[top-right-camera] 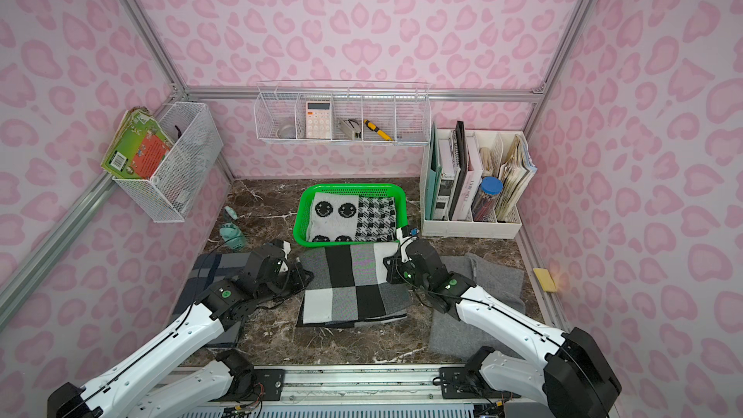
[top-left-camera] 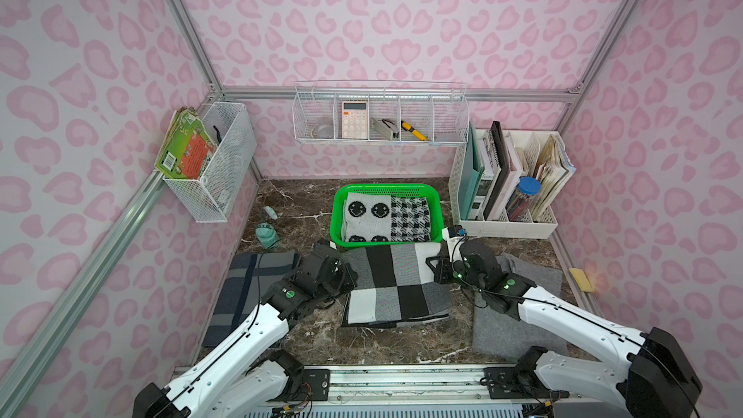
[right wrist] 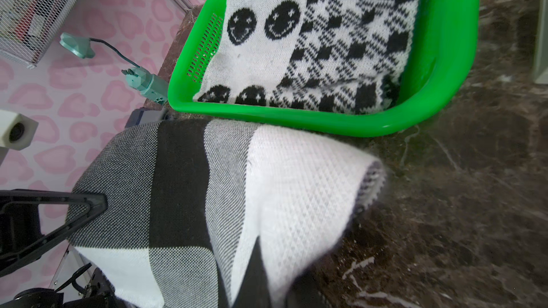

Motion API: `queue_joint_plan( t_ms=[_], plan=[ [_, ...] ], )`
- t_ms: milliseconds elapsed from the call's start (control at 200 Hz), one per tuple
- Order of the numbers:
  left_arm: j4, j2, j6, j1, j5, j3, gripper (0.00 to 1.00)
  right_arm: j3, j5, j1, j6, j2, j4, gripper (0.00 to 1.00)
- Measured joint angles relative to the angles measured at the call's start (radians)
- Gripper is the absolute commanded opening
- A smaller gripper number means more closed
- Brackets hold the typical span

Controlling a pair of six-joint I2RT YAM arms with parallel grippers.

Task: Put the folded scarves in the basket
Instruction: Pick up the scarf at the center of the board.

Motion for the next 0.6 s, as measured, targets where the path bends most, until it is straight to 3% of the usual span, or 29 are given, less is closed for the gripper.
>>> queue_joint_plan(
  t_ms=[600],
  plan=[
    [0.002, 0.114, 0.108, 0.024, -0.008, 0.185, 0.0, 0.179, 0.106, -0.011, -0.051, -0.018, -0.108, 0.0]
  ],
)
